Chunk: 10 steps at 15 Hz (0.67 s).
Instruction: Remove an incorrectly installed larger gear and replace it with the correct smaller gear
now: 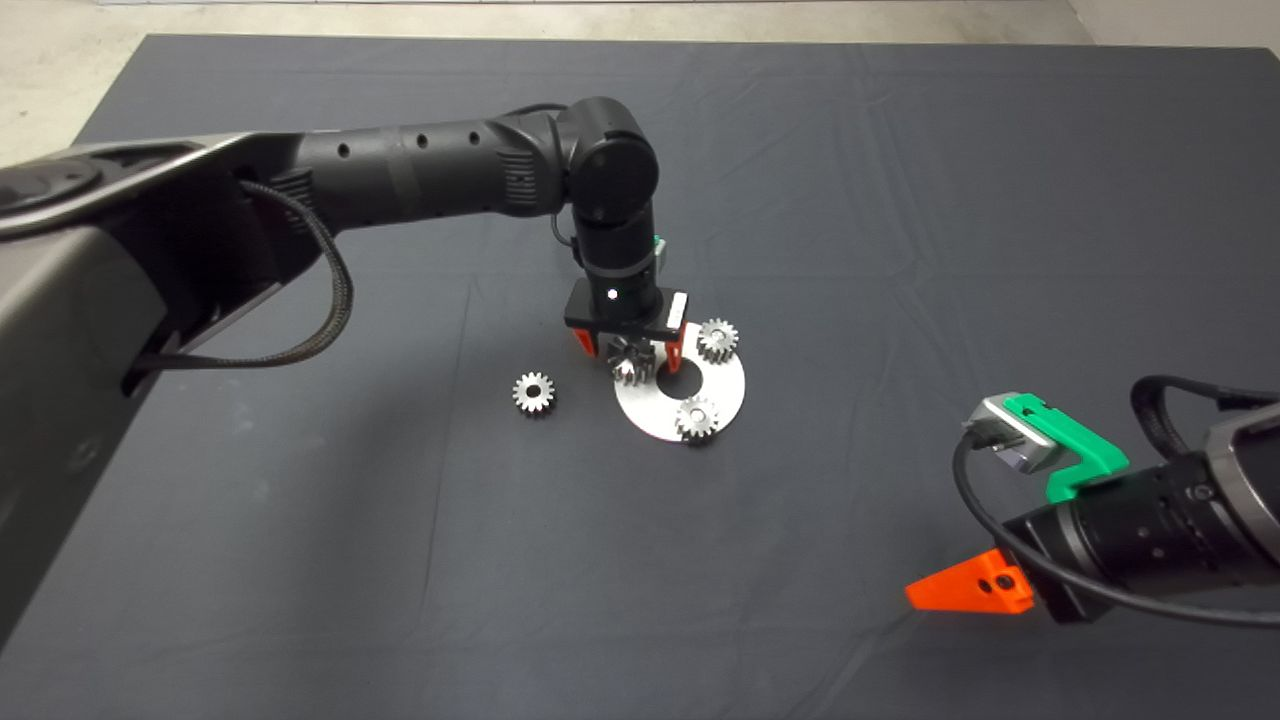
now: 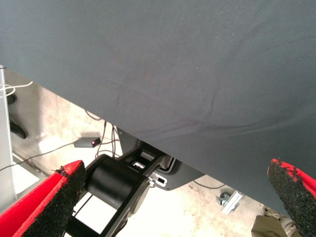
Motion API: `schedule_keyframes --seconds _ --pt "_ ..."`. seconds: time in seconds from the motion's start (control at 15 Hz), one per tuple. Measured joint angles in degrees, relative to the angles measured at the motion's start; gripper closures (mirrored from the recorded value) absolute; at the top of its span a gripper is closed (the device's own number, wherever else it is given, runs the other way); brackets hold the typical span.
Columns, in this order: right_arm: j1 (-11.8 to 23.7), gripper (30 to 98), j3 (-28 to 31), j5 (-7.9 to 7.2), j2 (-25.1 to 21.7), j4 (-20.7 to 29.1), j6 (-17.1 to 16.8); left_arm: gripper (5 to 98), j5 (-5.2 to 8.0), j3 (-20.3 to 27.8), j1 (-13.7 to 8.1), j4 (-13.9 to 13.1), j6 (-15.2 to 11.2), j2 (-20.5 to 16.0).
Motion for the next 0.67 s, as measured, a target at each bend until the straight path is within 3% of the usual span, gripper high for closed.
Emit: schedule_keyframes --seconds 0.67 --pt "0.0 30.7 0.0 0.01 -0.5 0.0 0.0 38.7 -0.04 0.0 0.0 1.2 0.0 0.1"
